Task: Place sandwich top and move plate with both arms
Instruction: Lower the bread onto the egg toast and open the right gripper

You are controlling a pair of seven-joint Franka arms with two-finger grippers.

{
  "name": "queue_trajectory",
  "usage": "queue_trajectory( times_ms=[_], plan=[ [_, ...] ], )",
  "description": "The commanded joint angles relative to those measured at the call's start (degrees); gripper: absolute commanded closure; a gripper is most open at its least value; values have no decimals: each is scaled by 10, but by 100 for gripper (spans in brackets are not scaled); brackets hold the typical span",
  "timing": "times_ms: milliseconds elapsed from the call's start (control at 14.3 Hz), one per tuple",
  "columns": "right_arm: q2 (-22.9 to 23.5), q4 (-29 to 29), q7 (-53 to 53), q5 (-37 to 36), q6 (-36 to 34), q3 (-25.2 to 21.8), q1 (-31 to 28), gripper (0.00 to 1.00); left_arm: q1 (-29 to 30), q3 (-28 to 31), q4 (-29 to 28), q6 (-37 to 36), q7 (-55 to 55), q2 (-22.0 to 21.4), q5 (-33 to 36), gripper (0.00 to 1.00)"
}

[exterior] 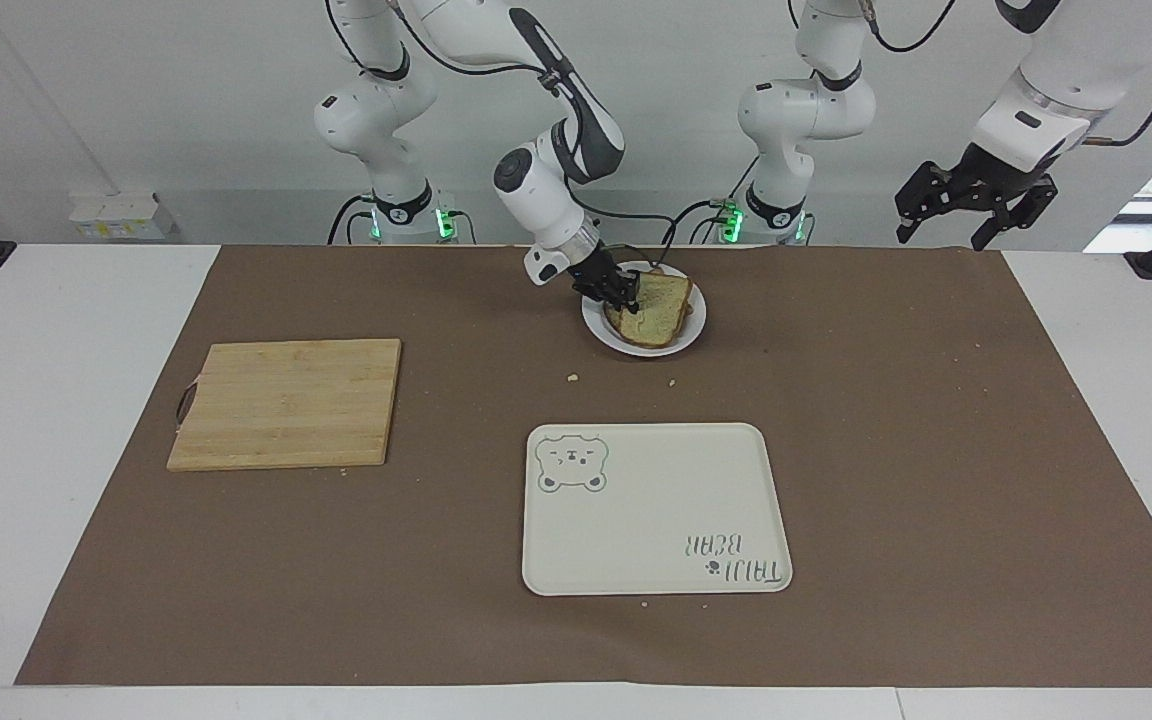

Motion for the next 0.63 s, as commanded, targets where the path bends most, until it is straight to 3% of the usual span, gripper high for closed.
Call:
queue_trajectory(
  times_ms=[0, 280, 561],
  plan=[
    [-14, 6, 4, 14, -3, -3, -9, 0, 4, -2, 9, -14, -1, -1, -4, 0],
    [-39, 22, 0, -2, -38, -8, -39, 0, 4, -1, 9, -14, -5, -1, -4, 0],
    [-48, 75, 2, -139, -137, -8, -107, 0, 3, -3, 7, -39, -13, -7, -8, 0]
  ],
)
